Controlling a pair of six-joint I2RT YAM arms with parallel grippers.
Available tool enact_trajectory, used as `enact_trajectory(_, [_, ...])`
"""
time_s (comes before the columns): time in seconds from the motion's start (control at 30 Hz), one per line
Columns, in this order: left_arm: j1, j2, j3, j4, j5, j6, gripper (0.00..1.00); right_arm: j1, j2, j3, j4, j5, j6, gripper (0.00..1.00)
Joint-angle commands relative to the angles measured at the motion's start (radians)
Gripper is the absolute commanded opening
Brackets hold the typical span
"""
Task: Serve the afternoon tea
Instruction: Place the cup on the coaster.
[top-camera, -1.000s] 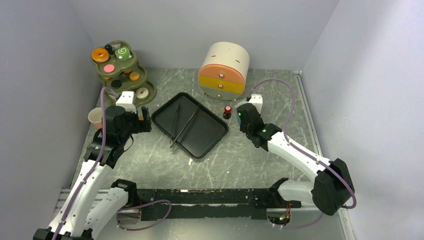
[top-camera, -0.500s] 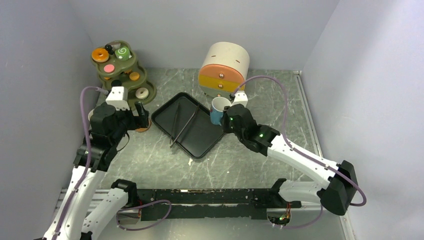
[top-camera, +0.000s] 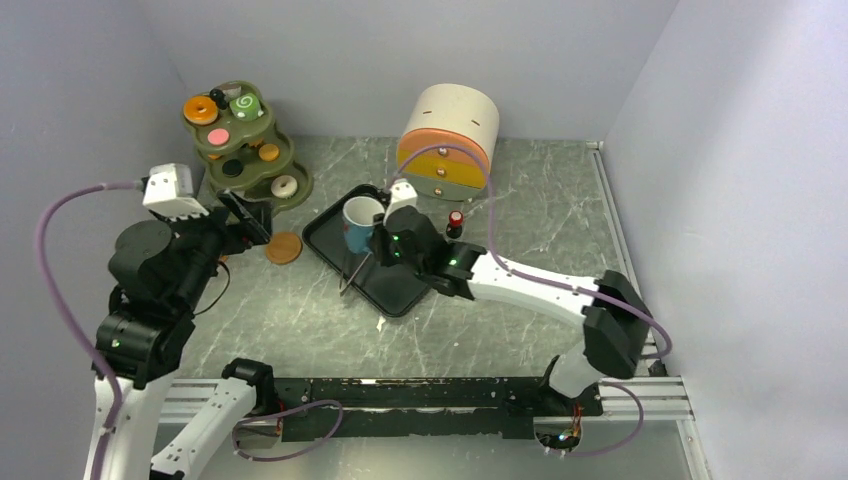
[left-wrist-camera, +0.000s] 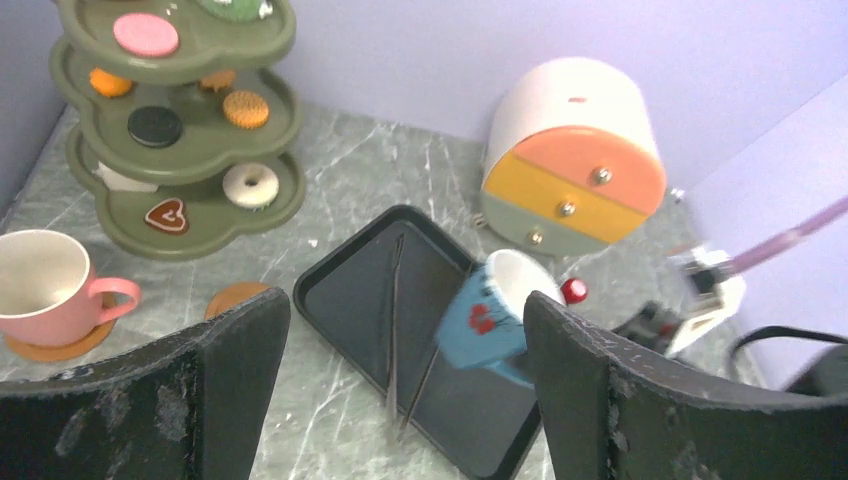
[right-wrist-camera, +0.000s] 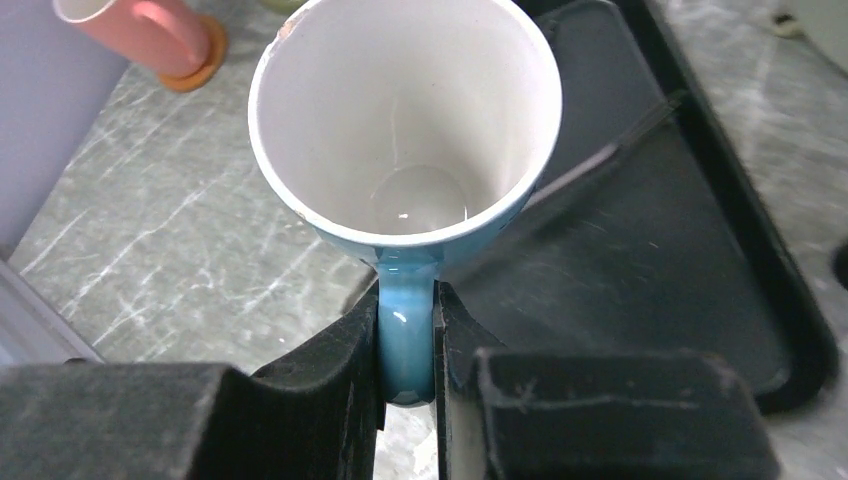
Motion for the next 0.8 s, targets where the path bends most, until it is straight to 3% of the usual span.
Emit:
enact_trajectory(0.0, [-0.006, -0.014, 0.092, -0.053, -0.031, -0.07, 0.9, 0.029, 0.121, 0.122, 0.207, -0.043, -0.04, 0.0])
enact_trajectory(0.37, [-0.007, -0.051, 0.138, -0.082, 0.03, -0.225, 0.91, 0.085, 0.462, 0.379, 0.306, -0.065, -0.14, 0.0])
enact_trajectory(0.77, [-0.006, -0.073, 0.171, -0.071, 0.069, -0.273, 0.91, 0.12, 0.74, 0.688, 0.244, 0.022, -0.258, 0.0])
